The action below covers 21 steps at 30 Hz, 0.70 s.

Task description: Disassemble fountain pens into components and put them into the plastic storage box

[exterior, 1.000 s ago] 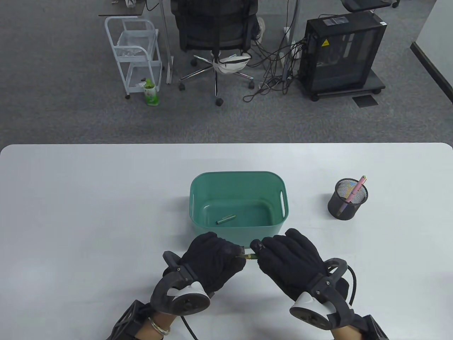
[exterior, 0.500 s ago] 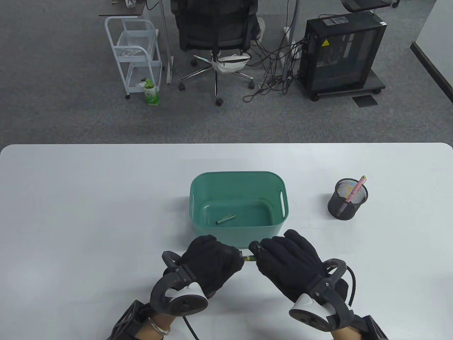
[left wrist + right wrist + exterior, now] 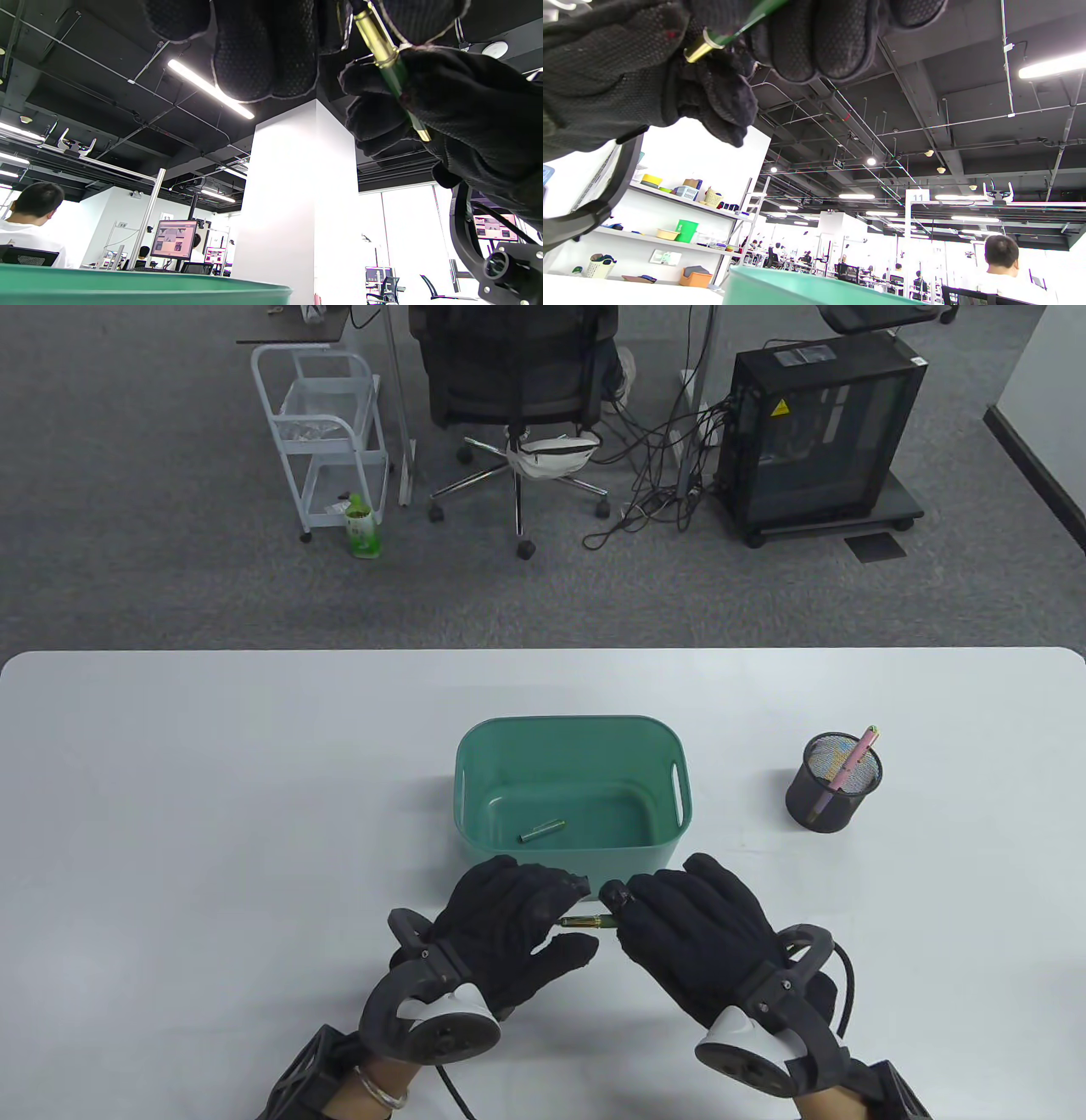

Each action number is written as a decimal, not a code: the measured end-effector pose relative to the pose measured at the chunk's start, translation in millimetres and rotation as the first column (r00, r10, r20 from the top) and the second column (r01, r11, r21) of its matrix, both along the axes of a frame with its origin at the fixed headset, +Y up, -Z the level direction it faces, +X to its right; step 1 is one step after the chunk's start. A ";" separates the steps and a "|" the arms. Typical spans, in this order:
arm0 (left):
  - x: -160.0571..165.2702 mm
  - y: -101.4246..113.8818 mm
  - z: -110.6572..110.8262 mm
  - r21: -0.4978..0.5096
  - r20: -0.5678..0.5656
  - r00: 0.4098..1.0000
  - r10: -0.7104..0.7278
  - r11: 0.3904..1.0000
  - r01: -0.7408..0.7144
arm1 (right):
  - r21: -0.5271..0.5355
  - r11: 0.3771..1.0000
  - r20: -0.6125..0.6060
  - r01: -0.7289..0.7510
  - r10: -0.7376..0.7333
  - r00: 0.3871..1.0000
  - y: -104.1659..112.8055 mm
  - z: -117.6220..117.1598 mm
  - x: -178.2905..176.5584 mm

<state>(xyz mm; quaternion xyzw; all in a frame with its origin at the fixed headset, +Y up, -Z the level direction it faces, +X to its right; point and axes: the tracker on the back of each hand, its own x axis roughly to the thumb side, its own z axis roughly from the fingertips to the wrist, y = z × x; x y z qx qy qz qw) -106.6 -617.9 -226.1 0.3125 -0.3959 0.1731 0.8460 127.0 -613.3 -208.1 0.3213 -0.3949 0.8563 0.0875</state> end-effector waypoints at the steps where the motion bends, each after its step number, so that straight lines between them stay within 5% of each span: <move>1: 0.3 0.0 0.2 0.002 -0.002 1.000 -0.002 1.000 0.002 | 0.000 1.000 0.001 -0.001 0.001 1.000 0.0 0.0 0.0; 21: 3.5 -0.5 1.6 0.008 -0.001 1.000 -0.018 1.000 0.018 | 0.000 1.000 0.001 0.003 -0.003 1.000 0.5 -1.0 1.0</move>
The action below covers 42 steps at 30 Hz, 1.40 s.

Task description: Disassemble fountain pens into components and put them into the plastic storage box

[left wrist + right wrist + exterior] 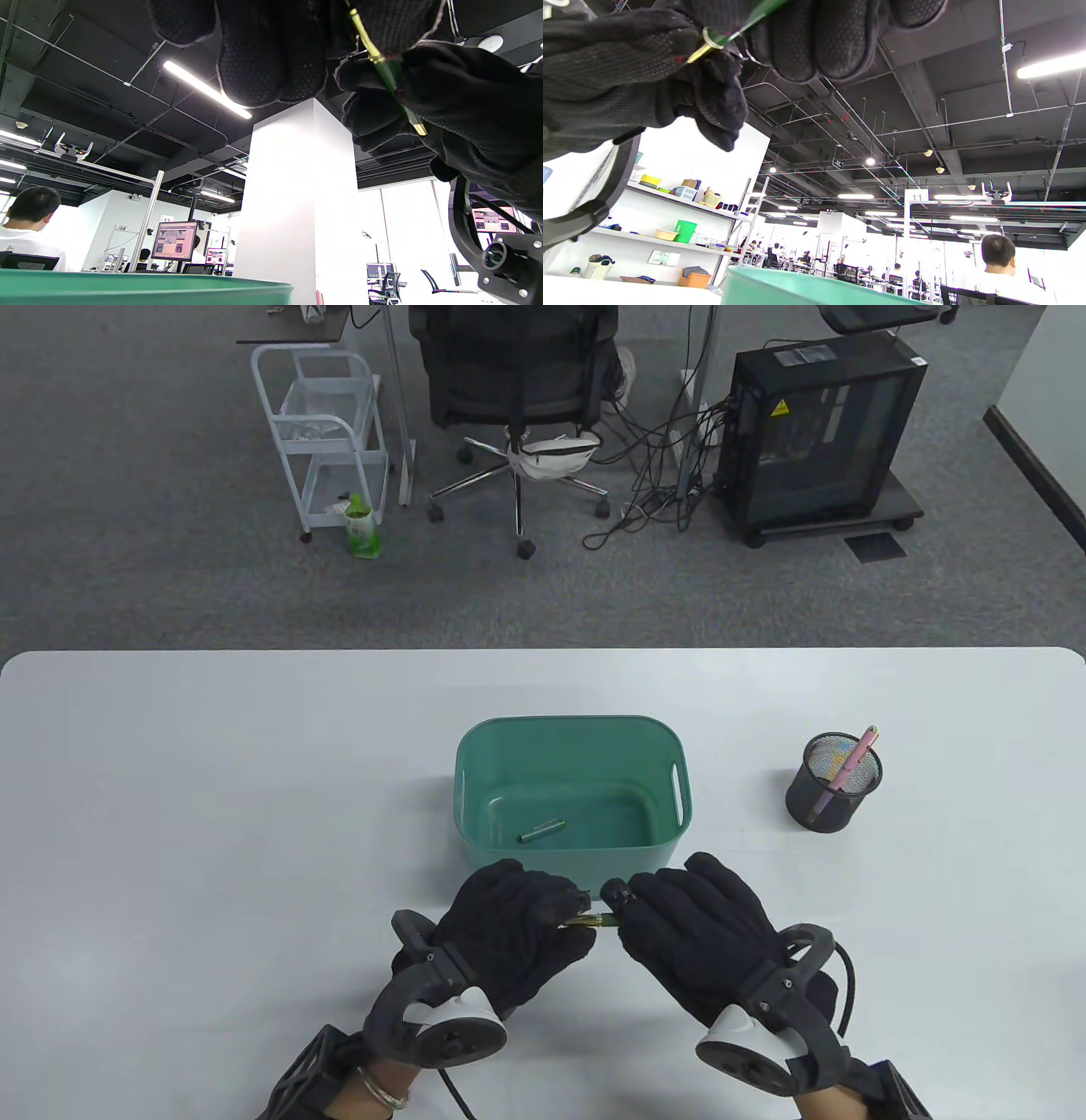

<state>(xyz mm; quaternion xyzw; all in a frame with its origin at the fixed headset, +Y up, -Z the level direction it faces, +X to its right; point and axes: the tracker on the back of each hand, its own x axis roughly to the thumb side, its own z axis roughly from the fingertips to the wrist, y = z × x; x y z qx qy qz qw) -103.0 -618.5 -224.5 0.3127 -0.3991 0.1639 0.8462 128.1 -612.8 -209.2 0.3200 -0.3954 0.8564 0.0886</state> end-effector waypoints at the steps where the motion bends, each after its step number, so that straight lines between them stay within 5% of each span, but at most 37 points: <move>1: 0.0 0.0 -0.1 0.000 0.001 1.000 0.001 1.000 -0.001 | 0.000 1.000 0.000 -0.001 0.001 1.000 0.0 0.0 0.0; 42: -2.3 -0.4 -2.4 -0.011 -0.003 1.000 0.011 1.000 -0.011 | 0.001 1.000 -0.004 -0.004 0.004 1.000 0.0 1.1 -1.5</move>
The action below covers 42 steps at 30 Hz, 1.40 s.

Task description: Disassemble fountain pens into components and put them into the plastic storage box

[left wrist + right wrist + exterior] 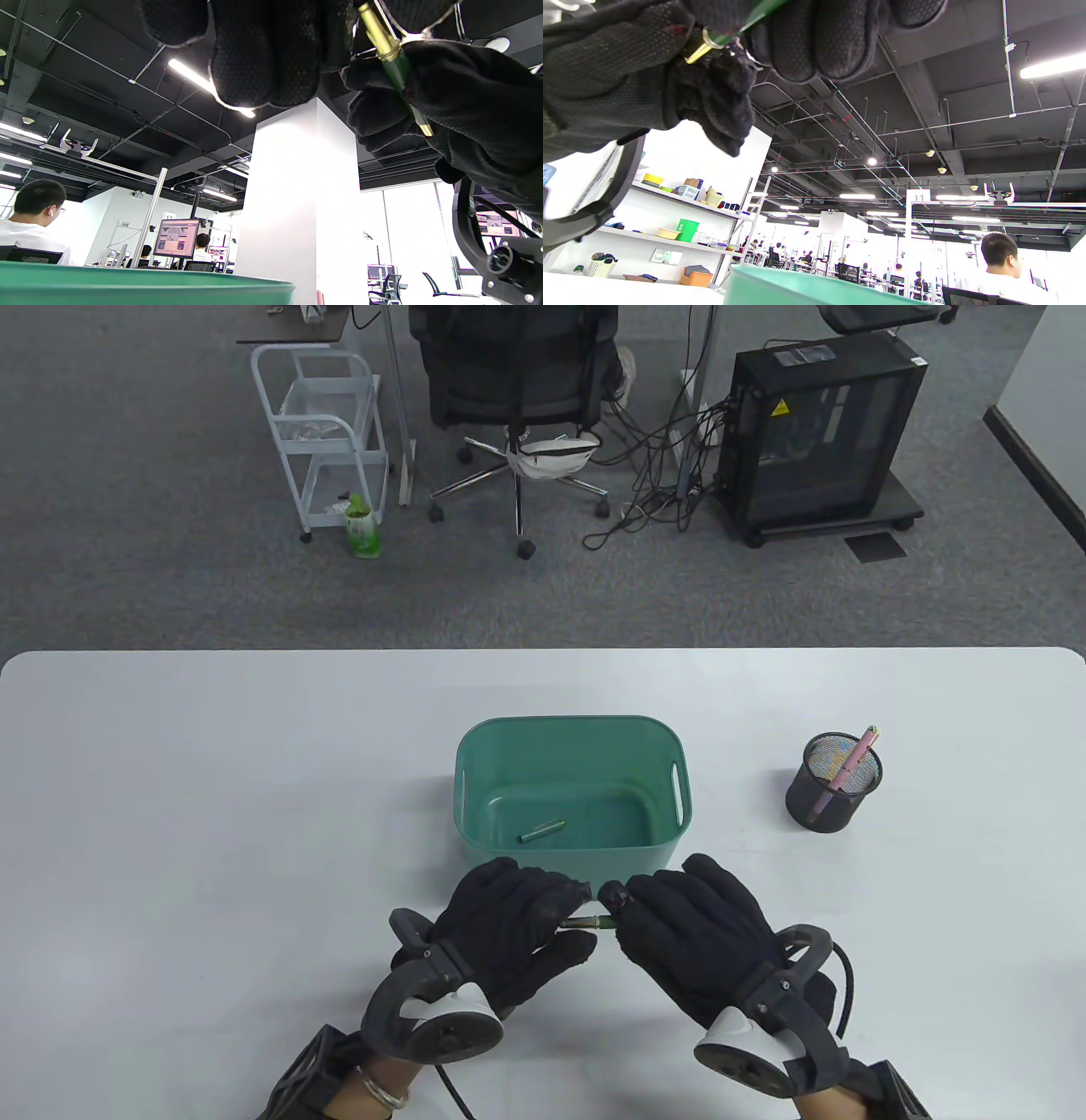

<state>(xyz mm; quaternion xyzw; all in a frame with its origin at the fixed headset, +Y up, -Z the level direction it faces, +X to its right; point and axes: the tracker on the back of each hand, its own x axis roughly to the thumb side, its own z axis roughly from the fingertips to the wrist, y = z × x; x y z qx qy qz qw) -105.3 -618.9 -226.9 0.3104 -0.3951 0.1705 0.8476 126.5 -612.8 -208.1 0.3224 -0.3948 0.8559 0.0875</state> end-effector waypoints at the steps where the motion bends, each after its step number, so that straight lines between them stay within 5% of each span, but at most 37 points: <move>1: 0.1 0.1 0.2 0.002 0.001 1.000 0.001 1.000 -0.001 | 0.000 1.000 0.001 0.001 -0.001 1.000 0.0 -0.1 0.1; 42: 1.4 -0.2 1.4 0.015 0.006 1.000 0.005 1.000 -0.005 | -0.001 1.000 0.002 0.001 -0.001 1.000 0.5 -1.3 1.1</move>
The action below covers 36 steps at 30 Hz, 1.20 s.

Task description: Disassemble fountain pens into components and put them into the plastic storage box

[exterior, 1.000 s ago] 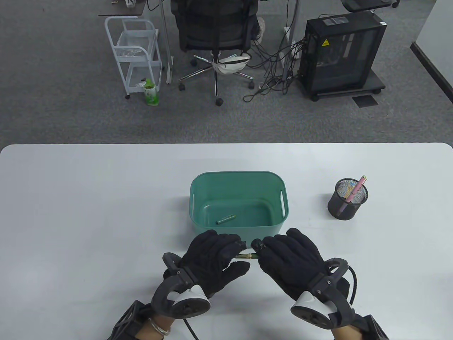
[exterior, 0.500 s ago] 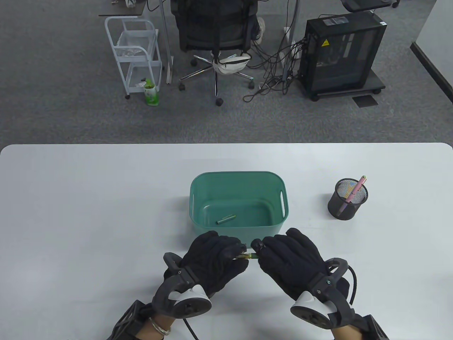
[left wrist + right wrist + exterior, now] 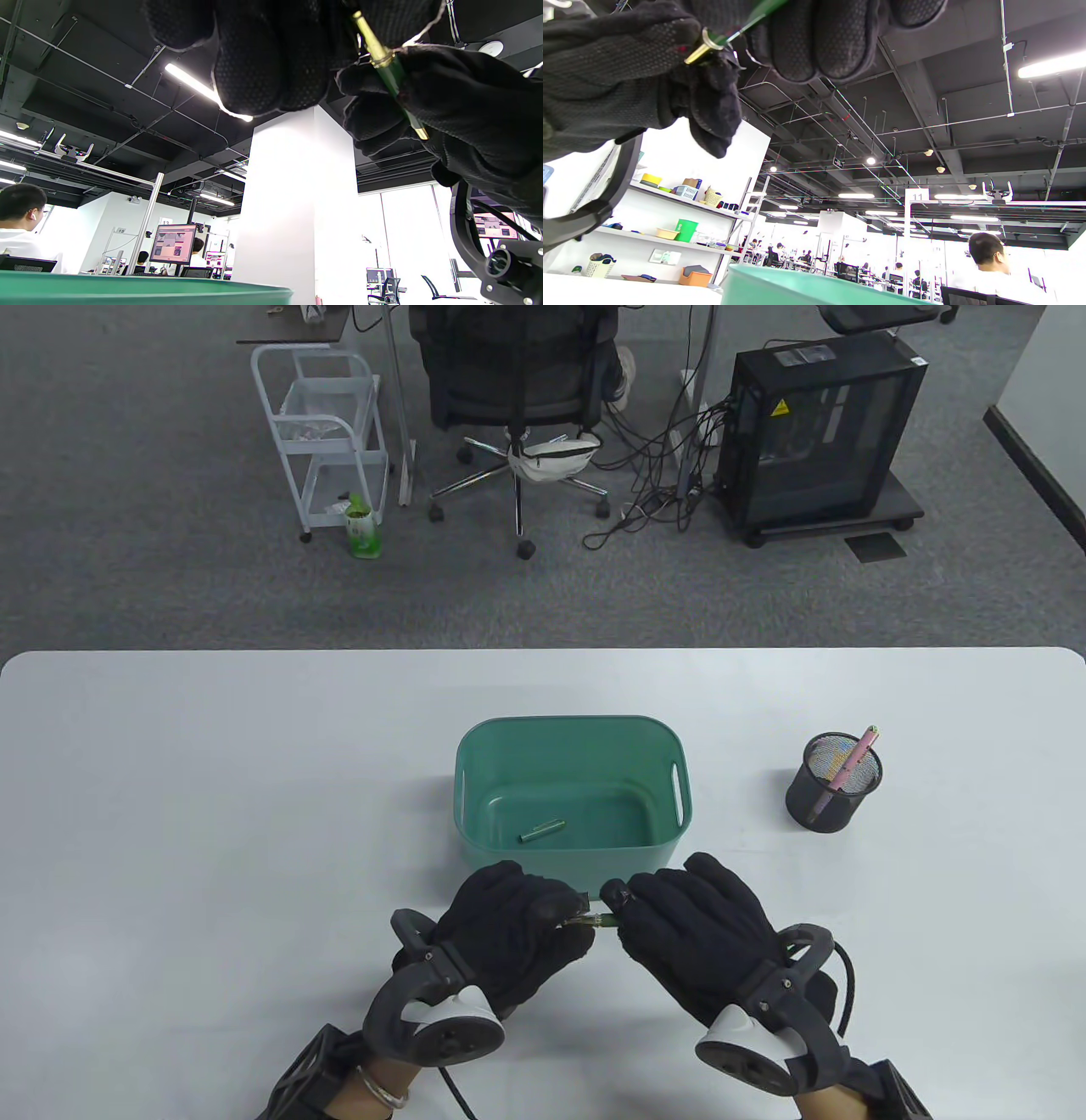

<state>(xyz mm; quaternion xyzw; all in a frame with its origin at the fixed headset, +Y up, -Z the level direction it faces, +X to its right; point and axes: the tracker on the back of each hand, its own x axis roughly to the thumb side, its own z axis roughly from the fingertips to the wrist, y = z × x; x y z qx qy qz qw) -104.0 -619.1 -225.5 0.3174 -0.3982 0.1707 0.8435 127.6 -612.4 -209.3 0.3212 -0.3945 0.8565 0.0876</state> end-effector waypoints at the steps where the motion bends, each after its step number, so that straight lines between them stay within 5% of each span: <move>1: -0.1 0.0 0.0 0.001 0.000 1.000 0.001 1.000 -0.001 | 0.001 1.000 0.000 0.000 0.000 1.000 0.0 0.2 -0.1; 36: -3.1 0.2 -1.6 -0.005 0.007 1.000 0.029 1.000 -0.029 | 0.007 1.000 -0.012 -0.005 0.005 1.000 -0.3 2.9 -1.9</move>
